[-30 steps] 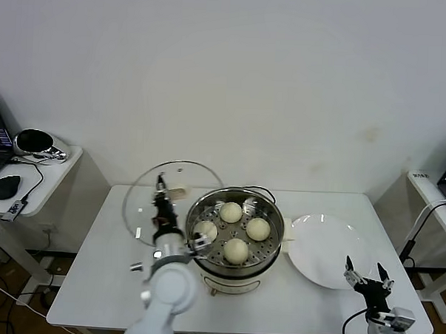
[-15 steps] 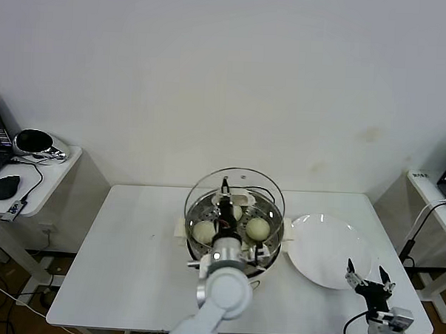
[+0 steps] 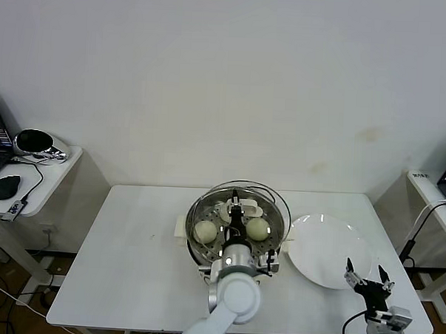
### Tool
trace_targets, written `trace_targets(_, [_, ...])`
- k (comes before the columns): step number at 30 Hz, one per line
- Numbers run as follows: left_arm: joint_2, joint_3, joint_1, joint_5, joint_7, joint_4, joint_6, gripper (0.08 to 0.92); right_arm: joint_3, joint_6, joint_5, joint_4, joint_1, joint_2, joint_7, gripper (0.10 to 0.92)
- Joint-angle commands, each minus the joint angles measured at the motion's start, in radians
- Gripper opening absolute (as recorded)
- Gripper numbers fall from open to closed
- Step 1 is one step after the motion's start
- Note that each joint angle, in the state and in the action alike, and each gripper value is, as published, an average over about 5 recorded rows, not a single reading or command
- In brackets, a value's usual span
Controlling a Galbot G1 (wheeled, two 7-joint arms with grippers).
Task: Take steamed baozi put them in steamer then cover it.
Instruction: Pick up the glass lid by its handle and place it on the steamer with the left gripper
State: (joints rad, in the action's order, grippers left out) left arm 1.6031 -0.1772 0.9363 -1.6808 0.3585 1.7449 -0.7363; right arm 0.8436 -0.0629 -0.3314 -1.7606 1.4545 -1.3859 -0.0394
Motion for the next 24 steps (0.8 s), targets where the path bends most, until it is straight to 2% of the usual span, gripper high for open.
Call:
trace_targets(1, [0.005, 0.012, 0.005, -0.027, 0.031, -0.020, -0.041, 0.143, 0.000, 0.002, 0.008, 0.000, 0.001, -0.002, -0.002, 0.823])
trace_targets(24, [0.003, 0.027, 0.008, -0.032, 0.043, -0.035, -0.041, 0.143, 0.002, 0.010, 0.014, 0.007, -0.006, -0.004, -0.004, 0.823])
